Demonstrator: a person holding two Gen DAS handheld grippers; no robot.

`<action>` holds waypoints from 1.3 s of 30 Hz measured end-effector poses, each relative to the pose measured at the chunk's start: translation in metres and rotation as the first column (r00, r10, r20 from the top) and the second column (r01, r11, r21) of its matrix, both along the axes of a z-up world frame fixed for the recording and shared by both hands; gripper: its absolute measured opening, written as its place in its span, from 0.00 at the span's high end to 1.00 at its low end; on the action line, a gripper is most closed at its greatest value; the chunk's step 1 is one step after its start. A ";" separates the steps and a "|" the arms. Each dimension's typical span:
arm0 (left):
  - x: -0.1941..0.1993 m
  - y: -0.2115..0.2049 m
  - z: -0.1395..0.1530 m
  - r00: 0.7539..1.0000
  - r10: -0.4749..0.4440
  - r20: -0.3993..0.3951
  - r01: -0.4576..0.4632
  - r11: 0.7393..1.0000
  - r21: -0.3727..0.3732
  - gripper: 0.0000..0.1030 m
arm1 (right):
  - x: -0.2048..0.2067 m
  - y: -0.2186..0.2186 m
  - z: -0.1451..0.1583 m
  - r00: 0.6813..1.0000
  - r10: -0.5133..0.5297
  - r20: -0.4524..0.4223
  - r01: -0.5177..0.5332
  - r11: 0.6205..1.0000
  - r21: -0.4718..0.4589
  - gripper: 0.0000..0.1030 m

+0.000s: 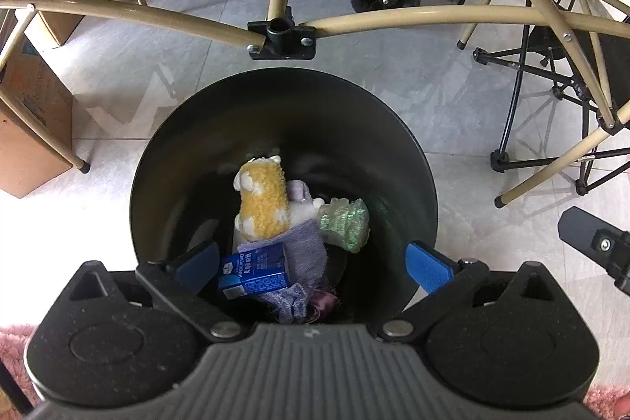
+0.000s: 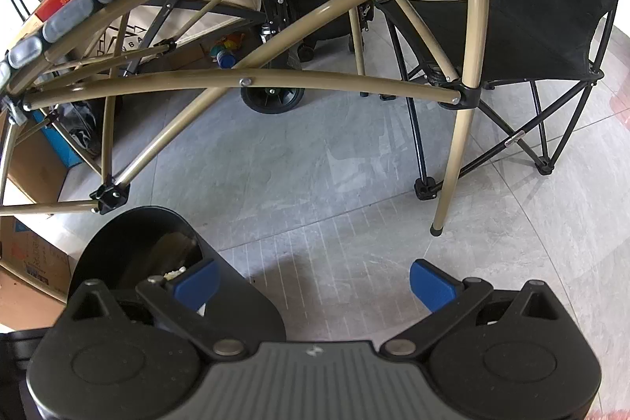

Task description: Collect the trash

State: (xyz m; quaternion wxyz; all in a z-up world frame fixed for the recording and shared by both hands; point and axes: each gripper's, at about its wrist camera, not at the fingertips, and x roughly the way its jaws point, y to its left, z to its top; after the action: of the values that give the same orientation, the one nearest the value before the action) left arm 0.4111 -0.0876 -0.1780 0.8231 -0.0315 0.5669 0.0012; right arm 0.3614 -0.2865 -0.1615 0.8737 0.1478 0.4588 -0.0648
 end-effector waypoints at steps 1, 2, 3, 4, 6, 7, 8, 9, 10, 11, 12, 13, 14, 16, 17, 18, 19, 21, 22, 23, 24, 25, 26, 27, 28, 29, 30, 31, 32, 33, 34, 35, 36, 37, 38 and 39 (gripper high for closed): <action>0.000 0.000 0.000 1.000 0.001 0.001 -0.001 1.000 0.000 0.00 | 0.000 0.000 0.000 1.000 0.000 0.000 0.000 1.000 0.000 0.00; -0.001 0.001 0.000 1.000 0.001 0.002 -0.001 1.000 0.000 0.00 | 0.000 0.000 0.000 1.000 0.000 0.000 0.000 1.000 0.000 0.00; -0.001 0.000 0.001 1.000 0.000 0.003 0.000 1.000 0.002 0.00 | 0.000 0.000 0.000 1.000 0.000 -0.001 0.000 1.000 0.001 0.00; -0.001 0.000 0.000 1.000 -0.002 0.004 0.002 1.000 0.002 0.00 | 0.000 0.000 0.000 1.000 0.001 -0.001 -0.001 1.000 0.001 0.00; -0.002 0.000 0.001 1.000 -0.005 0.007 0.005 1.000 0.002 0.00 | -0.001 0.001 0.000 1.000 0.002 0.001 -0.002 1.000 0.001 0.00; -0.002 0.000 0.002 1.000 -0.005 0.010 0.005 1.000 0.004 0.00 | -0.001 0.001 0.001 1.000 0.003 0.003 -0.003 1.000 0.000 0.00; -0.003 0.001 0.003 1.000 -0.006 0.016 0.006 1.000 0.006 0.00 | -0.002 0.002 0.002 1.000 0.006 0.007 -0.006 1.000 0.000 0.00; -0.005 0.001 0.006 1.000 -0.008 0.026 0.008 1.000 0.008 0.00 | -0.003 0.003 0.004 1.000 0.009 0.012 -0.009 1.000 -0.001 0.00; -0.007 0.003 0.010 0.999 -0.010 0.041 0.009 1.000 0.008 0.00 | -0.004 0.004 0.006 1.000 0.014 0.018 -0.014 1.000 -0.002 0.00; -0.010 0.004 0.014 0.998 -0.012 0.060 0.011 1.000 0.007 0.00 | -0.005 0.005 0.009 0.999 0.020 0.027 -0.020 1.000 -0.004 0.00; -0.013 0.006 0.021 0.997 -0.014 0.082 0.013 1.000 0.008 0.00 | -0.007 0.006 0.012 0.999 0.027 0.039 -0.027 1.000 -0.007 0.00; -0.017 0.008 0.028 0.994 -0.017 0.107 0.016 1.000 0.012 0.00 | -0.010 0.008 0.017 0.998 0.036 0.052 -0.035 0.999 -0.011 0.00; -0.022 0.010 0.035 0.991 -0.020 0.131 0.018 1.000 0.016 0.00 | -0.013 0.010 0.022 0.997 0.047 0.067 -0.046 0.999 -0.015 0.00; -0.033 0.015 0.051 0.985 -0.019 0.174 0.016 1.000 0.018 0.00 | -0.022 0.015 0.034 0.992 0.075 0.101 -0.073 0.997 -0.026 0.00; -0.040 0.018 0.061 0.980 -0.019 0.200 0.016 1.000 0.016 0.00 | -0.028 0.019 0.041 0.989 0.089 0.119 -0.086 0.996 -0.032 0.00; -0.048 0.022 0.071 0.973 -0.020 0.229 0.017 1.000 0.015 0.00 | -0.032 0.021 0.048 0.985 0.103 0.137 -0.099 0.994 -0.037 0.00; -0.056 0.026 0.081 0.966 -0.023 0.259 0.019 1.000 0.016 0.00 | -0.039 0.024 0.055 0.981 0.117 0.156 -0.111 0.993 -0.041 0.00; -0.074 0.034 0.101 0.948 -0.035 0.316 0.033 0.999 0.011 0.00 | -0.051 0.030 0.071 0.971 0.144 0.190 -0.137 0.989 -0.045 0.00; -0.084 0.038 0.111 0.937 -0.042 0.346 0.043 0.999 0.005 0.00 | -0.059 0.033 0.079 0.965 0.160 0.209 -0.153 0.987 -0.052 0.00; -0.095 0.042 0.121 0.925 -0.055 0.376 0.055 0.998 0.010 0.00 | -0.067 0.035 0.086 0.958 0.176 0.227 -0.166 0.984 -0.063 0.00; -0.105 0.046 0.130 0.912 -0.070 0.405 0.065 0.998 0.026 0.00 | -0.076 0.038 0.093 0.951 0.193 0.242 -0.180 0.981 -0.075 0.00; -0.116 0.050 0.138 0.898 -0.083 0.432 0.070 0.996 0.046 0.00 | -0.084 0.040 0.099 0.945 0.207 0.253 -0.191 0.978 -0.084 0.00; -0.127 0.054 0.146 0.885 -0.091 0.456 0.072 0.996 0.060 0.00 | -0.094 0.042 0.105 0.939 0.219 0.265 -0.203 0.975 -0.090 0.00; -0.137 0.058 0.153 0.875 -0.095 0.476 0.072 0.995 0.065 0.00 | -0.103 0.044 0.110 0.933 0.232 0.276 -0.214 0.972 -0.094 0.00; -0.146 0.063 0.160 0.866 -0.094 0.492 0.070 0.995 0.066 0.00 | -0.112 0.046 0.116 0.926 0.244 0.287 -0.225 0.969 -0.098 0.00; -0.155 0.068 0.165 0.858 -0.091 0.506 0.067 0.996 0.065 0.00 | -0.121 0.048 0.121 0.920 0.258 0.296 -0.237 0.966 -0.104 0.00; -0.165 0.072 0.170 0.850 -0.090 0.519 0.064 0.996 0.068 0.00 | -0.130 0.051 0.125 0.912 0.274 0.304 -0.251 0.961 -0.113 0.00; -0.174 0.077 0.174 0.843 -0.088 0.531 0.060 0.996 0.070 0.00 | -0.140 0.054 0.130 0.905 0.290 0.310 -0.265 0.957 -0.120 0.00; -0.185 0.080 0.178 0.837 -0.085 0.541 0.054 0.996 0.073 0.00 | -0.149 0.057 0.133 0.899 0.303 0.315 -0.277 0.953 -0.126 0.00; -0.194 0.083 0.179 0.832 -0.084 0.549 0.051 0.996 0.075 0.00 | -0.158 0.060 0.136 0.893 0.316 0.320 -0.290 0.948 -0.129 0.00; -0.204 0.086 0.181 0.826 -0.087 0.556 0.053 0.996 0.077 0.00 | -0.167 0.062 0.137 0.888 0.327 0.324 -0.300 0.945 -0.132 0.00; -0.213 0.088 0.180 0.821 -0.089 0.564 0.057 0.996 0.074 0.00 | -0.176 0.065 0.139 0.883 0.339 0.326 -0.311 0.941 -0.136 0.00; -0.223 0.090 0.180 0.816 -0.090 0.571 0.060 0.996 0.071 0.00 | -0.185 0.067 0.140 0.876 0.352 0.328 -0.323 0.936 -0.142 0.00; -0.231 0.091 0.179 0.811 -0.093 0.577 0.065 0.995 0.069 0.00 | -0.194 0.069 0.141 0.869 0.369 0.331 -0.337 0.929 -0.151 0.00; -0.240 0.093 0.178 0.808 -0.097 0.581 0.070 0.995 0.070 0.00 | -0.202 0.071 0.143 0.862 0.382 0.334 -0.347 0.924 -0.160 0.00; -0.251 0.096 0.177 0.806 -0.101 0.583 0.073 0.995 0.071 0.00 | -0.209 0.072 0.144 0.856 0.391 0.337 -0.354 0.920 -0.167 0.00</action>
State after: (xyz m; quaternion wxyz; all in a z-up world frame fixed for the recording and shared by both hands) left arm 0.1601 0.0086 -0.0011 0.9573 0.0144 0.2867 -0.0336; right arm 0.1521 -0.2142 -0.0178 0.9455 0.0219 0.3051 0.1114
